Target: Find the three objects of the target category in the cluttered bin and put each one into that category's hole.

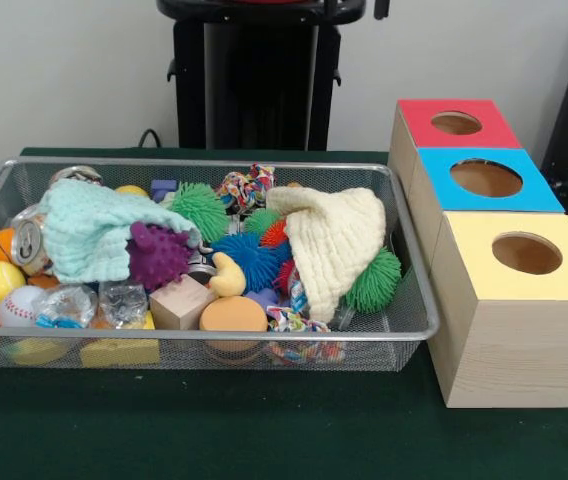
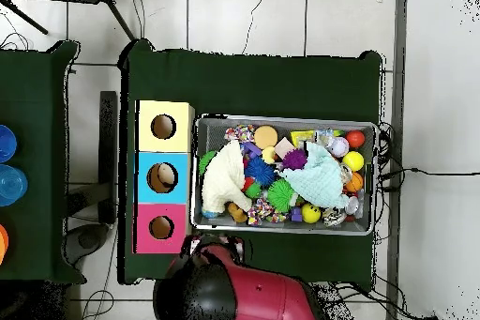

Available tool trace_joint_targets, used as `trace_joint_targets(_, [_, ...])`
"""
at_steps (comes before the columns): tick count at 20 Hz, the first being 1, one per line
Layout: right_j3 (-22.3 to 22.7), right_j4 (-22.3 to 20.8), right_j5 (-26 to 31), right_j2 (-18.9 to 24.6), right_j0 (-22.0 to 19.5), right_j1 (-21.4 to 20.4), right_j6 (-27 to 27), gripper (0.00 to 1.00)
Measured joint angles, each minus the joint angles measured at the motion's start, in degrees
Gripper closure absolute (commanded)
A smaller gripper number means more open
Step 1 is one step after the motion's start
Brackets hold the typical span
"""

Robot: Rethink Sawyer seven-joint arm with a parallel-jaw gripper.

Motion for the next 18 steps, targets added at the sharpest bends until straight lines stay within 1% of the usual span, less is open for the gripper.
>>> trace_joint_targets(7, [0.0, 0.0, -0.9, 0.9, -1.2, 1.4, 0.0, 0.00])
trace_joint_targets(12, [0.0, 0.0, -2.0, 1.8, -1.3, 2.6, 0.0, 0.00])
trace_joint_targets(18, [-0.1, -1.8, -3.0, 2.1, -0.9, 5.4, 0.0, 0.00])
